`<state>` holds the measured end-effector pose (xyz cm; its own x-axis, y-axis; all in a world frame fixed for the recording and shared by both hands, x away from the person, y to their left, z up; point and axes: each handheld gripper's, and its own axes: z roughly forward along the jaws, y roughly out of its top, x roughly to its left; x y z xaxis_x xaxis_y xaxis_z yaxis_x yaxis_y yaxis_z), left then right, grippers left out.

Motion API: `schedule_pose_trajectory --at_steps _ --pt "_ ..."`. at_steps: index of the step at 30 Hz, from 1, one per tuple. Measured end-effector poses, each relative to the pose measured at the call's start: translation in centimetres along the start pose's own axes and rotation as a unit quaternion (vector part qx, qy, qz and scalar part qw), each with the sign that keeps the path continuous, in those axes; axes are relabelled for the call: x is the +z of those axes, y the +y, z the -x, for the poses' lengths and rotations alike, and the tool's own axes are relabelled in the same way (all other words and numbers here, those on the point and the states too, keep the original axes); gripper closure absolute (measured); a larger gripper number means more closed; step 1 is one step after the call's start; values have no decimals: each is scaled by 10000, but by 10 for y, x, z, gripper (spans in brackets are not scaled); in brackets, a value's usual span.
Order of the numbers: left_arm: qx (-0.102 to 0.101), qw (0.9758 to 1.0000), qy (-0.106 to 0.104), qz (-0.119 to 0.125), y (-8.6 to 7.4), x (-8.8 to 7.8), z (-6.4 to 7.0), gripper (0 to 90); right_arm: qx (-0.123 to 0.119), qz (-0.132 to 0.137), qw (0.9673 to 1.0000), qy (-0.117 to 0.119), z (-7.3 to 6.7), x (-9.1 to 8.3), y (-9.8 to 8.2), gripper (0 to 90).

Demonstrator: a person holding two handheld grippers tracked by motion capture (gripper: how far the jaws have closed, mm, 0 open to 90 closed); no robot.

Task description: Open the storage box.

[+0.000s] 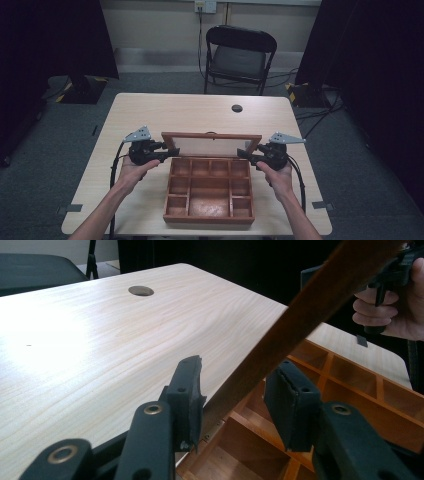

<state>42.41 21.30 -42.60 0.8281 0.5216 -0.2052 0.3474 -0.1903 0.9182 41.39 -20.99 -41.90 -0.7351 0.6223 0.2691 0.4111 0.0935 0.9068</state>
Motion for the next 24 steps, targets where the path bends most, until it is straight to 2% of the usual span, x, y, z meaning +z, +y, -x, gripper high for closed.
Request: schedule_pose_trajectory --at_steps 4,7,17,24 --pt "-18 10000 2 -32 2 1 -2 600 27 11 10000 -9 2 2 1 439" --pt "16 9999 48 -153 5 2 -4 614 20 -22 10000 -22 5 6 2 451" --pt "-119 9998 138 -64 6 6 -11 646 123 1 9999 -95 14 14 7 468" --pt "-143 9996 173 -163 9 10 -17 662 203 52 9996 -180 20 19 7 488"
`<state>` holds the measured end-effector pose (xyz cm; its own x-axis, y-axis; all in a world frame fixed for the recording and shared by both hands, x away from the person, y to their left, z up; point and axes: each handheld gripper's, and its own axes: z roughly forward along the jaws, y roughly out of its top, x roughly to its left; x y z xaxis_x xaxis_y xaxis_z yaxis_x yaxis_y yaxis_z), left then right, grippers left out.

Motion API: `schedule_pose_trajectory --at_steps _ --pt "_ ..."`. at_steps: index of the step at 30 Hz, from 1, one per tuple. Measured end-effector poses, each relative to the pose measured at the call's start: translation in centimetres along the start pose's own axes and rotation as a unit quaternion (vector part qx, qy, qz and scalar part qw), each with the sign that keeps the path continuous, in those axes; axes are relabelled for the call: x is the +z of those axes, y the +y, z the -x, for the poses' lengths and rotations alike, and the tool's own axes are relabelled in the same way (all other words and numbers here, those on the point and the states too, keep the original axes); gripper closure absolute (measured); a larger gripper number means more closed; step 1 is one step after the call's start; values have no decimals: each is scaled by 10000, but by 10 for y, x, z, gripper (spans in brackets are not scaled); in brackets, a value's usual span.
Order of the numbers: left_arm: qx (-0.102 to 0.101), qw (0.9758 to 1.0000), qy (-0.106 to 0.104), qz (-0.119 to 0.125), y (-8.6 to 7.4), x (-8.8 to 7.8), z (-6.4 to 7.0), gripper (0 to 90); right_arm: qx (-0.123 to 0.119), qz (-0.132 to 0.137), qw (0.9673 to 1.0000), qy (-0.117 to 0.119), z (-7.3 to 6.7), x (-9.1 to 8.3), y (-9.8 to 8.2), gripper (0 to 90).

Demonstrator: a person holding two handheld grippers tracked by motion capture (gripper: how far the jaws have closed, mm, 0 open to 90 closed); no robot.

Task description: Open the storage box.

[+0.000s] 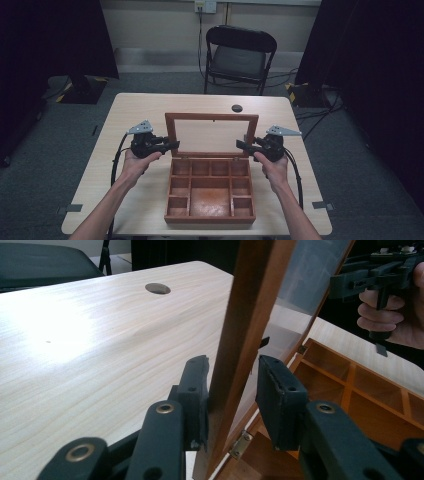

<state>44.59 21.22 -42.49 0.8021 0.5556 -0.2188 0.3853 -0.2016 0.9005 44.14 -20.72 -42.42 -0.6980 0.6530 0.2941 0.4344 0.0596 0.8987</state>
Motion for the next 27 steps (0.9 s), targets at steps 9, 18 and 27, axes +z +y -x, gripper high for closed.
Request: schedule_pose_trajectory --at_steps 9,18,27 --pt "-182 9998 42 81 -2 5 -7 676 -41 -191 9997 -131 6 9 -5 487" --pt "-463 9989 24 62 -13 8 -12 654 -53 -228 9994 -252 8 11 -7 512" --pt "-468 9984 66 -296 -19 17 -16 645 125 -138 9995 -256 15 15 -8 520"
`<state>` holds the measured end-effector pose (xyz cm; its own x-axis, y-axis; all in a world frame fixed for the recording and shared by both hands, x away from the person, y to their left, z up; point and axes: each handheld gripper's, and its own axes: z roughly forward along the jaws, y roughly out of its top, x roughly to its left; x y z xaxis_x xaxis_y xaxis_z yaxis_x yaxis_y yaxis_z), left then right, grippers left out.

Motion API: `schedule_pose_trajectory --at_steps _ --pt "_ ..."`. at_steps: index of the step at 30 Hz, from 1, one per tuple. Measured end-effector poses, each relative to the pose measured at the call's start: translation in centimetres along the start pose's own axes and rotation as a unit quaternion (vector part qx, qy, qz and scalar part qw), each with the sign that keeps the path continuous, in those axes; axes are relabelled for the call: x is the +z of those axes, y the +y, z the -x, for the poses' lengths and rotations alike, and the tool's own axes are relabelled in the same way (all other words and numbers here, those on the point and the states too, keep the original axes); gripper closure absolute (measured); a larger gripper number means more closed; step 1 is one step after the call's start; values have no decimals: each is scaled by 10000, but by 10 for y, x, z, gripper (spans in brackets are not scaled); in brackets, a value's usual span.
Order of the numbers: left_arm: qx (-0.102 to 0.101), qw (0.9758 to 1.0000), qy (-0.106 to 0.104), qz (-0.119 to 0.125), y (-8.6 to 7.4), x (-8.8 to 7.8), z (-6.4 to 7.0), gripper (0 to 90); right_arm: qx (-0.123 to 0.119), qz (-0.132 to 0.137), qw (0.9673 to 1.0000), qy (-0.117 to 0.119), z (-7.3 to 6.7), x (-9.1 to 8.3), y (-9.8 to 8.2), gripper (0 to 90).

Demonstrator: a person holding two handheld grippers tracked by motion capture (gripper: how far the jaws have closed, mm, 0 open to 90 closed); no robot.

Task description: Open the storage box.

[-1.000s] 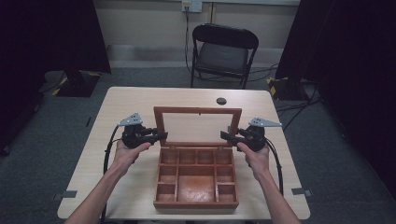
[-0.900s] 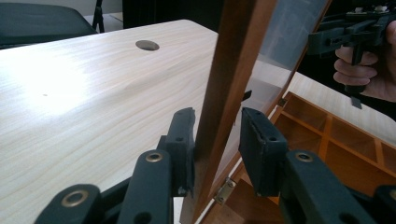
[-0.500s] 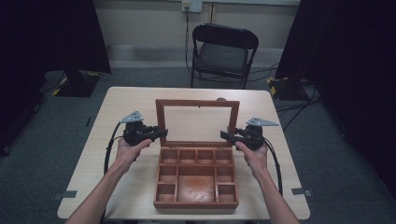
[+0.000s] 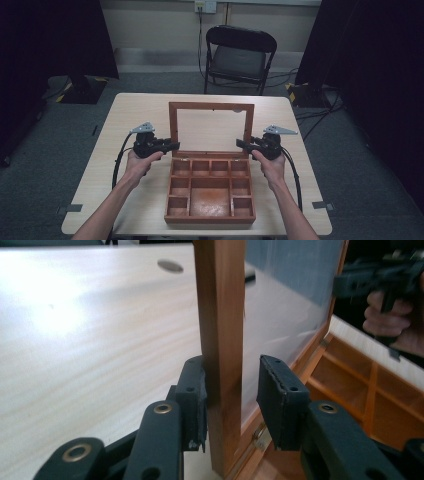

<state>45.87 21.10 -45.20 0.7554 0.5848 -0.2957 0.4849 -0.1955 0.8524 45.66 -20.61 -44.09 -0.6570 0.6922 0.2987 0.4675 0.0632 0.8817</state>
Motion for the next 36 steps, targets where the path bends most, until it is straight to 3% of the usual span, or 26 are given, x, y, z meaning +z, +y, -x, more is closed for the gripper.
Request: schedule_pose_trajectory --at_steps 2,3,6,16,25,26,29,36 --pt "-20 10000 3 12 -1 1 -1 641 27 -16 10000 -25 1 1 -1 521" --pt "-150 9999 -37 77 -2 1 -3 648 32 -29 10000 -38 2 1 -1 523" --pt "-123 9999 32 54 -1 2 -4 684 50 -31 10000 -45 3 1 -1 528" --pt "-305 9995 -41 57 -2 8 -10 662 173 -24 9998 -129 8 8 -3 513" --pt "-397 9992 1 -63 0 12 -14 626 272 -48 9993 -266 12 15 -5 469" --pt "-289 9995 38 -139 0 13 -14 615 284 -50 9993 -254 13 15 -5 464" --pt "-286 9995 62 -151 0 15 -14 599 287 -64 9992 -263 13 16 -6 446" --pt "-417 9989 54 -228 -2 21 -15 517 388 -103 9987 -306 16 20 -8 383"
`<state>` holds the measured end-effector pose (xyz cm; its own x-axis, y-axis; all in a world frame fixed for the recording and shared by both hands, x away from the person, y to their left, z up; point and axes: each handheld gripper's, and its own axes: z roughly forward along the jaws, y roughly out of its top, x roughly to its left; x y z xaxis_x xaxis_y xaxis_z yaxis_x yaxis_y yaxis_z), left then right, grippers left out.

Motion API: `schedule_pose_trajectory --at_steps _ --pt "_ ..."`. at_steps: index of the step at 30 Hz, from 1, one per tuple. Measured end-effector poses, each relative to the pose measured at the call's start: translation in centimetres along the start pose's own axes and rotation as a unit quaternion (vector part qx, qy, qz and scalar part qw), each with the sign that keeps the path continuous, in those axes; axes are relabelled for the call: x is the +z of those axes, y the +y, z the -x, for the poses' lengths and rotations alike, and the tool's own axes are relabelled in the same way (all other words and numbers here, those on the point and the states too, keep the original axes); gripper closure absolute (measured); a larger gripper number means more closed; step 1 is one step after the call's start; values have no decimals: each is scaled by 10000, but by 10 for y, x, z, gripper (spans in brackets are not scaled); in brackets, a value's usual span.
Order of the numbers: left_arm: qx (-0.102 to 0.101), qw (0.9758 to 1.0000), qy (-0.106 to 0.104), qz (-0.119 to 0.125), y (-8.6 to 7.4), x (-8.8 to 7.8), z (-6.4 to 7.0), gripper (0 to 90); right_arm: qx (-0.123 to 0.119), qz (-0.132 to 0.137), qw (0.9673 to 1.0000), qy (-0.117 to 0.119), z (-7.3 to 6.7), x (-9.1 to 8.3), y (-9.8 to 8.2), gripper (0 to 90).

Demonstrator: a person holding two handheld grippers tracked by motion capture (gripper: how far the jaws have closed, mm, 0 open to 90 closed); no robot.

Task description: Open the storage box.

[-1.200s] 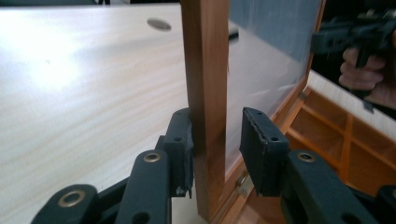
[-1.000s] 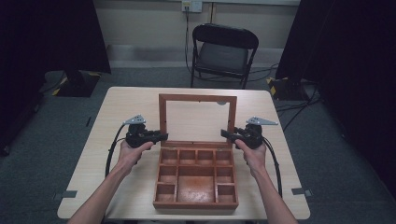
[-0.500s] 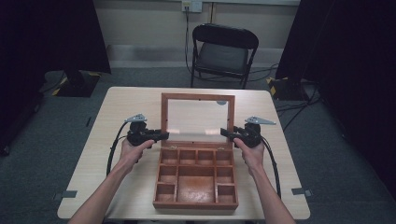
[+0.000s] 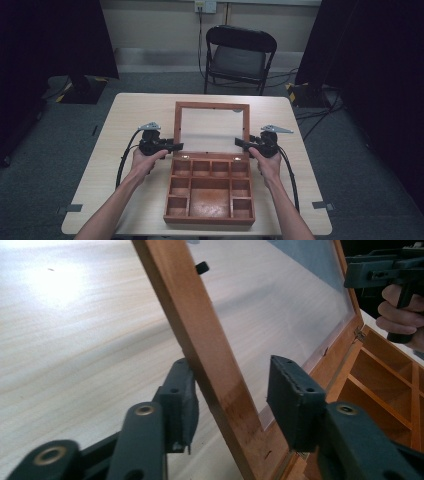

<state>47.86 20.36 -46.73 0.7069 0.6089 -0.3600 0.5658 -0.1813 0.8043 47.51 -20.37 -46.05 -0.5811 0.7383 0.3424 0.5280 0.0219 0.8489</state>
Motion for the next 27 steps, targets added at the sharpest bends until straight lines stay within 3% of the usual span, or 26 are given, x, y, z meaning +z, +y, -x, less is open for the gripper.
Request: schedule_pose_trajectory --at_steps 7,14,23,27 --pt "-111 9999 -32 -19 1 0 -3 431 131 -74 9998 -95 1 4 -3 320" --pt "-259 9996 -34 -114 -5 6 -7 419 199 -226 9993 -222 3 9 -7 250" --pt "-307 9994 -65 -132 -7 9 -9 436 212 -216 9992 -279 3 10 -7 242" --pt "-345 9993 -72 -82 -5 9 -9 459 193 -199 9990 -343 5 11 -7 318"
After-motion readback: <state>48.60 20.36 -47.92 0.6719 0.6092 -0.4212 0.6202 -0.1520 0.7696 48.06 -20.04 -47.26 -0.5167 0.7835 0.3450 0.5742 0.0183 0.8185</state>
